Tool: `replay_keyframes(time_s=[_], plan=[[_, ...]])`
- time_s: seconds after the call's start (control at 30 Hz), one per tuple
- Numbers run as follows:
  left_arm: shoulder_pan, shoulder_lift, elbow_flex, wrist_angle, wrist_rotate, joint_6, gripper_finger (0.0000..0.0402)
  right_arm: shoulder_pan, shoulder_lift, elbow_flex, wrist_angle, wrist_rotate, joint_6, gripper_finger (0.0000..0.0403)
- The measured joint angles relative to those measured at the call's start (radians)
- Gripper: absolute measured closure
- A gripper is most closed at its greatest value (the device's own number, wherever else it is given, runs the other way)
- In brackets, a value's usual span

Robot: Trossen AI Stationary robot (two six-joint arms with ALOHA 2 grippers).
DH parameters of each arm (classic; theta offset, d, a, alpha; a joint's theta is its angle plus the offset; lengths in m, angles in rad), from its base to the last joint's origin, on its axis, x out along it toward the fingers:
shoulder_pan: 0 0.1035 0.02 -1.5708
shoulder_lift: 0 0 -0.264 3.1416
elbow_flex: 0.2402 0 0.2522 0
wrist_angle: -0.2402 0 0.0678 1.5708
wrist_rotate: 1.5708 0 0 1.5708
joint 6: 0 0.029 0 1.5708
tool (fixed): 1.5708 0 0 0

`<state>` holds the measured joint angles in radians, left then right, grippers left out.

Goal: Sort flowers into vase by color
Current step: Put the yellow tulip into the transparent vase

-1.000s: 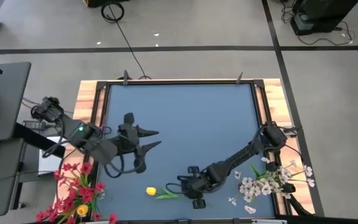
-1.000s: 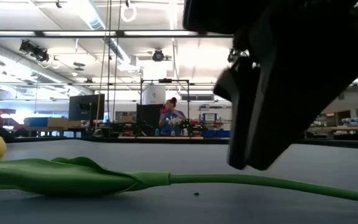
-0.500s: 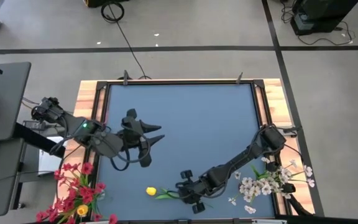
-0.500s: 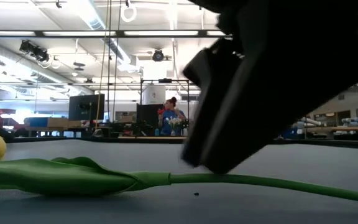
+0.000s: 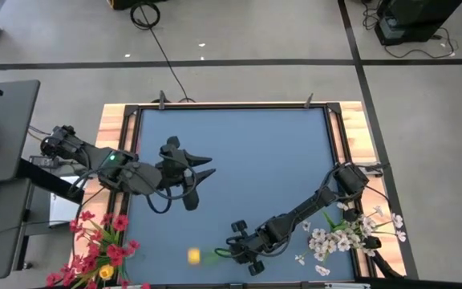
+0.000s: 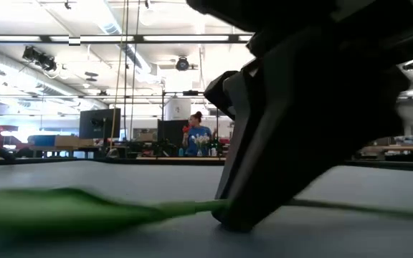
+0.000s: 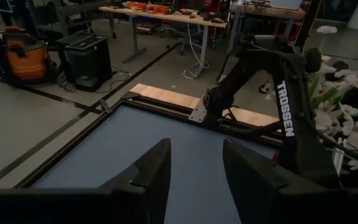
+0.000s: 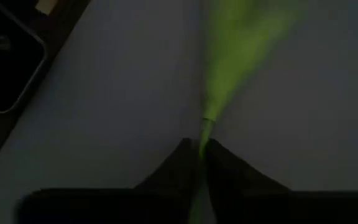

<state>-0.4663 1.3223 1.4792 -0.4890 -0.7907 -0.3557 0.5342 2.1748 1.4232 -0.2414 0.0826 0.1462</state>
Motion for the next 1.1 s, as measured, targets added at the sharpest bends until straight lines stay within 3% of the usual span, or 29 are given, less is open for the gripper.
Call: replay_keyframes(time_s=[0.07, 0.17, 0.43, 0.7, 0.9, 1.1], plan=[[0.006, 0.0, 0.0, 0.004, 0.0, 0.0, 0.0251, -0.009, -0.009, -0.002, -0.001, -0.005, 0.0, 0.0387], [0.013, -0.003, 0.0, 0.04, 0.0, -0.003, 0.0251, -0.022, -0.018, -0.004, 0.007, 0.028, 0.039, 0.0384], [0.015, -0.072, 0.026, 0.044, -0.009, 0.001, 0.0251, -0.11, -0.126, -0.005, 0.027, 0.323, 0.134, 0.0395], [0.02, -0.143, 0.028, -0.022, -0.028, 0.005, 0.0251, -0.268, -0.287, -0.005, 0.089, 0.507, 0.361, 0.0395], [0.072, -0.141, 0.027, -0.025, -0.027, 0.034, 0.0251, -0.353, -0.397, -0.004, 0.277, 0.555, 0.249, 0.0395], [0.18, -0.163, 0.026, -0.03, -0.027, 0.028, 0.0236, -0.419, -0.484, -0.004, 0.363, 0.674, 0.165, 0.0395]])
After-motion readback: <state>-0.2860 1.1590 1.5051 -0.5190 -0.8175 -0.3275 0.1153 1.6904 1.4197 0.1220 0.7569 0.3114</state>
